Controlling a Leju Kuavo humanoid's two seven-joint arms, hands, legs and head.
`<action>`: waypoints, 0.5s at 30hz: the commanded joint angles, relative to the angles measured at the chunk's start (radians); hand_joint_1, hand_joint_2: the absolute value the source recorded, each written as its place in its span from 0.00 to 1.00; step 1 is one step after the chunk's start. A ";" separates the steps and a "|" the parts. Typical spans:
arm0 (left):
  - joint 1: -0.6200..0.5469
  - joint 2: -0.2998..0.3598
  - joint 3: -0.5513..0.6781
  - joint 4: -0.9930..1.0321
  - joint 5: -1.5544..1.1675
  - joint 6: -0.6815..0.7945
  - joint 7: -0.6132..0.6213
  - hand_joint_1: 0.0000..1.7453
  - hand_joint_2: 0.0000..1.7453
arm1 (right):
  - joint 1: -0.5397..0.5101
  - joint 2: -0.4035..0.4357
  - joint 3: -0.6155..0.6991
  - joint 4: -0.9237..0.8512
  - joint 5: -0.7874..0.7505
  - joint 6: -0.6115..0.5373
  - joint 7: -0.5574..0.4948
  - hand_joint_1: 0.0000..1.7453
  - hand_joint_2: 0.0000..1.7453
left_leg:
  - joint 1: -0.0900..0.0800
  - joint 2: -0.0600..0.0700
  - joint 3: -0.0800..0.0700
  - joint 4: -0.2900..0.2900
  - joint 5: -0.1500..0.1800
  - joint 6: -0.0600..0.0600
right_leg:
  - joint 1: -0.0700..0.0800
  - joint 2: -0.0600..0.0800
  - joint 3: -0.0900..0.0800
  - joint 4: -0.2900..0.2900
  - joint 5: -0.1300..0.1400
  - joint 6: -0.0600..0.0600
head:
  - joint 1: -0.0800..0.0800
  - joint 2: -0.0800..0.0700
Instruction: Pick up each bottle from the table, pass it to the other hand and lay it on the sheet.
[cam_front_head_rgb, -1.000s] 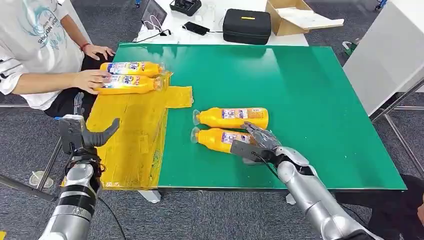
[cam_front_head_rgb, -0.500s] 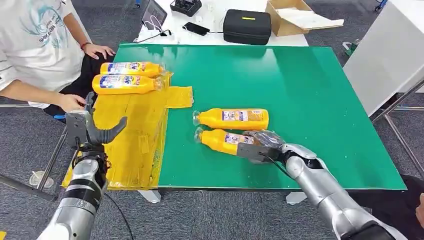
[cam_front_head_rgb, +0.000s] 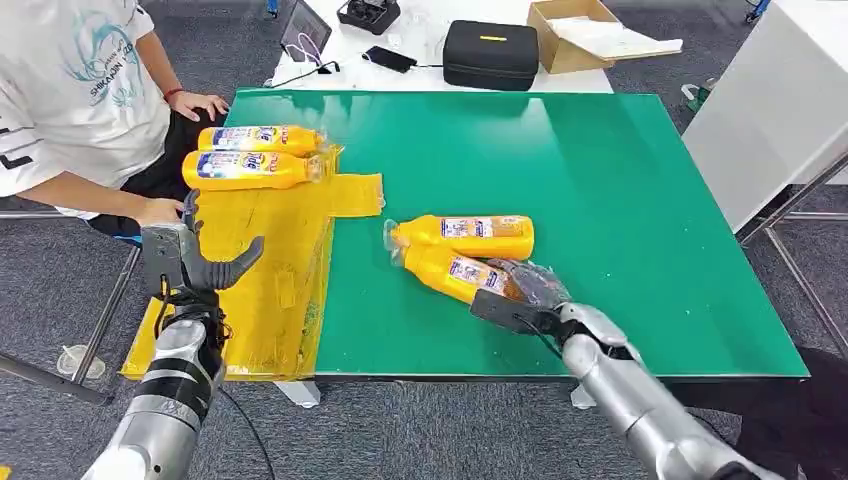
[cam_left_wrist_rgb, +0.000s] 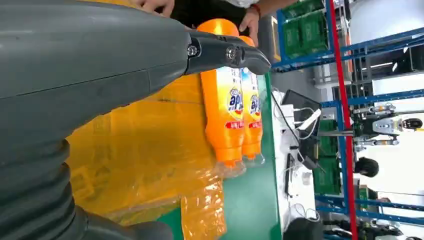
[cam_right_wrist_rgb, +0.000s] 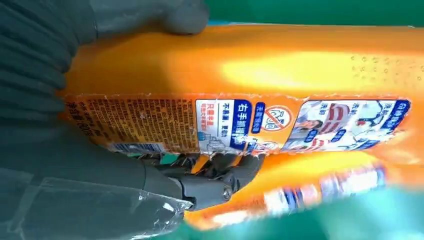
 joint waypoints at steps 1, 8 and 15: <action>0.017 -0.034 0.020 -0.026 0.031 -0.062 0.009 0.00 1.00 | 0.171 0.168 -0.213 -0.228 0.055 -0.136 -0.060 1.00 1.00 | 0.000 0.001 -0.002 0.000 0.000 0.000 | 0.000 0.000 -0.002 0.001 0.000 -0.001 | 0.000 0.000; 0.061 -0.069 0.004 -0.100 0.192 -0.277 0.102 0.00 1.00 | 0.264 0.294 -0.355 -0.439 0.005 -0.399 -0.321 1.00 1.00 | 0.001 0.000 -0.003 0.001 -0.002 0.001 | 0.001 0.000 -0.002 0.000 -0.002 -0.002 | -0.001 0.000; 0.111 -0.059 -0.120 -0.190 0.370 -0.440 0.193 0.00 1.00 | 0.357 0.351 -0.440 -0.555 -0.041 -0.593 -0.463 1.00 1.00 | 0.000 -0.003 -0.005 0.001 -0.001 0.000 | 0.000 -0.004 -0.003 0.001 -0.003 -0.002 | -0.001 0.000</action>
